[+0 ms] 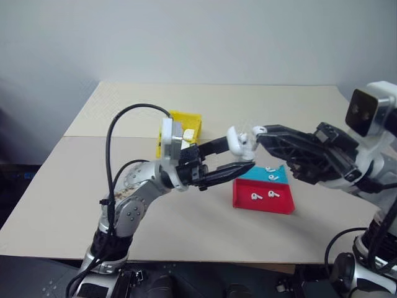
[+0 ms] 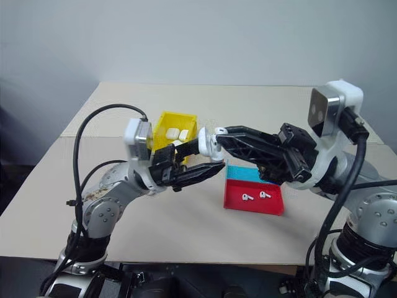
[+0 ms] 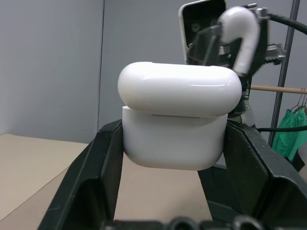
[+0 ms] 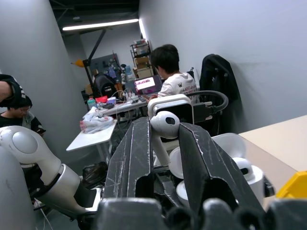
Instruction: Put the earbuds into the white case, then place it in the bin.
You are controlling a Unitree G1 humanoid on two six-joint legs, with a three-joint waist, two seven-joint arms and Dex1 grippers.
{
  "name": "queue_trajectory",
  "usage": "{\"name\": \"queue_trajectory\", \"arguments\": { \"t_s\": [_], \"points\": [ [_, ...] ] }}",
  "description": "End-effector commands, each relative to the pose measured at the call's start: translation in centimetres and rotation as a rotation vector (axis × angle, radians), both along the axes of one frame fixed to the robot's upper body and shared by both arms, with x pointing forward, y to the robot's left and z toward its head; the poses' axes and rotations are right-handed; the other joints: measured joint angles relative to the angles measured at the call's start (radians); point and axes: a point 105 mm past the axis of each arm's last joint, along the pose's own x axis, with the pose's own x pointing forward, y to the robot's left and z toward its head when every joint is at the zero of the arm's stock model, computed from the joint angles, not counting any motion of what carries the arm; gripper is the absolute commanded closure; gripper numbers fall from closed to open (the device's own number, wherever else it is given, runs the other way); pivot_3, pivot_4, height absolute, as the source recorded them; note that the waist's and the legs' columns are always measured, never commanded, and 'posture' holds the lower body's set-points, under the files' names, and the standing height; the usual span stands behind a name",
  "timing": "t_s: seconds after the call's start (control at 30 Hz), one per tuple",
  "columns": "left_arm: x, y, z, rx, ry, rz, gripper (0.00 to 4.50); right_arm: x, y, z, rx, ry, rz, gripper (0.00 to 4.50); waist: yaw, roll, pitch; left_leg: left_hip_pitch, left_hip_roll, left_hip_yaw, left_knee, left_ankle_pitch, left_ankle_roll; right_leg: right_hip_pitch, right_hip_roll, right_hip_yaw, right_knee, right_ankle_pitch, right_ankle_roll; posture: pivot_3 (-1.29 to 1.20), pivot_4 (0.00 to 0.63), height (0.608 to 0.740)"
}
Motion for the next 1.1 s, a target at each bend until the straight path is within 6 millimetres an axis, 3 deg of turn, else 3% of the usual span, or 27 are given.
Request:
{"name": "queue_trajectory", "arguments": {
  "t_s": [0.03, 0.3, 0.8, 1.1],
  "points": [
    [-0.6, -0.3, 0.6, 0.003, -0.033, -0.029, 1.69, -1.0, 0.4, 0.5, 0.003, -0.038, 0.012, 3.88, -0.002, 0.0, 0.0, 0.0, 0.0, 0.0, 0.0, 0.0, 0.0, 0.0, 0.0, 0.0, 0.0, 0.0, 0.0, 0.0, 0.15, 0.74],
    [-0.7, 0.2, 0.5, 0.003, -0.028, -0.054, 1.69, 0.3, 0.3, -0.8, -0.026, 0.015, -0.033, 3.88, -0.007, 0.0, 0.0, 0.0, 0.0, 0.0, 0.0, 0.0, 0.0, 0.0, 0.0, 0.0, 0.0, 0.0, 0.0, 0.0, 0.15, 0.74],
    [-0.7, 0.3, 0.3, -0.003, -0.002, -0.071, 1.69, -0.2, -0.6, 0.5, -0.007, -0.005, 0.011, 3.88, -0.007, 0.0, 0.0, -0.001, 0.0, -0.001, 0.0, 0.0, 0.0, -0.001, 0.0, 0.0, -0.001, 0.0, 0.0, 0.0, 0.15, 0.74],
    [-0.8, 0.1, 0.6, -0.013, -0.013, -0.083, 1.69, 0.9, -0.4, -0.7, -0.055, 0.032, -0.023, 3.88, -0.006, 0.0, 0.0, -0.001, 0.0, 0.0, 0.0, 0.0, 0.0, -0.001, 0.0, 0.0, -0.001, 0.0, 0.0, 0.0, 0.15, 0.74]
  ]
}}
